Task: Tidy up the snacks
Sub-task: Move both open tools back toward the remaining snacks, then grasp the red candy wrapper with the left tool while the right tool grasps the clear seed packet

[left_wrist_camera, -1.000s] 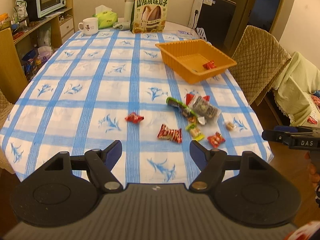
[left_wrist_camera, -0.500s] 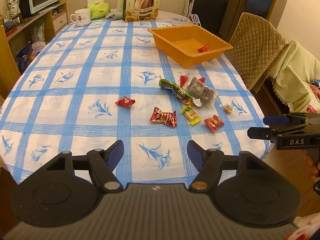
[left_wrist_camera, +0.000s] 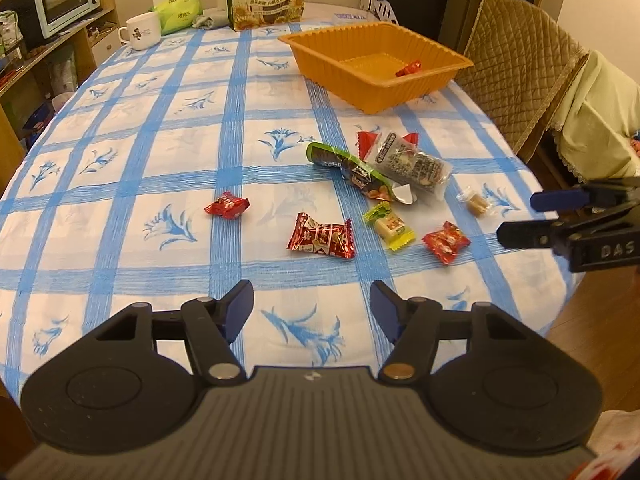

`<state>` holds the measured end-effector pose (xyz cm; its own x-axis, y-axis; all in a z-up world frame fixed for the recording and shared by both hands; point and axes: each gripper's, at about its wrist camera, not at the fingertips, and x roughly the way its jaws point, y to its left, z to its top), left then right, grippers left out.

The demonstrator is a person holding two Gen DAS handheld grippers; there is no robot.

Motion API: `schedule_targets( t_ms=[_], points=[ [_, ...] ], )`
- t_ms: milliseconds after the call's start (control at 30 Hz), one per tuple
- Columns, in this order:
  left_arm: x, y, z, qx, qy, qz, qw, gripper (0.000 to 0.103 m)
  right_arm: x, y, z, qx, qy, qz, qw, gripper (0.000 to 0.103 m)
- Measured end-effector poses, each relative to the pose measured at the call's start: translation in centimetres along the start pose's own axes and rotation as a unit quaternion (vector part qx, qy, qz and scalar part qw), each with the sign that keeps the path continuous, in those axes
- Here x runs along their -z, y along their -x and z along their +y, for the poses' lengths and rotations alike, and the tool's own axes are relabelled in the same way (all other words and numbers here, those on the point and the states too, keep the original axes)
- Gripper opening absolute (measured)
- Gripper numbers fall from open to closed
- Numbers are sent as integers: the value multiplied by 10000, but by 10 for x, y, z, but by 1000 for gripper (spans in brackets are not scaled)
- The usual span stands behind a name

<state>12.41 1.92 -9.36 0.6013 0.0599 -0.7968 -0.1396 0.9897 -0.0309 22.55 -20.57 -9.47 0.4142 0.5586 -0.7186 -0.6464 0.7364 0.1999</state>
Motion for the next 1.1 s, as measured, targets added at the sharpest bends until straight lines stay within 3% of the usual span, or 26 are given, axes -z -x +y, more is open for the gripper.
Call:
schedule_targets(
  t_ms=[733, 867, 967, 1100],
  points=[
    [-34, -78, 1, -9, 128, 234, 9996, 50, -28, -20, -37, 65, -35, 75, 9999, 79],
    [-35, -83, -2, 36, 139, 261, 9996, 42, -30, -23, -40, 62, -31, 107, 9999, 79],
    [-37, -82, -4, 106, 138, 246, 9995, 27, -32, -26, -41, 39, -11, 129, 9999, 79],
    [-39, -82, -2, 112, 200, 216, 9995, 16, -35, -31, -39, 1, 44, 153, 9999, 79]
  ],
)
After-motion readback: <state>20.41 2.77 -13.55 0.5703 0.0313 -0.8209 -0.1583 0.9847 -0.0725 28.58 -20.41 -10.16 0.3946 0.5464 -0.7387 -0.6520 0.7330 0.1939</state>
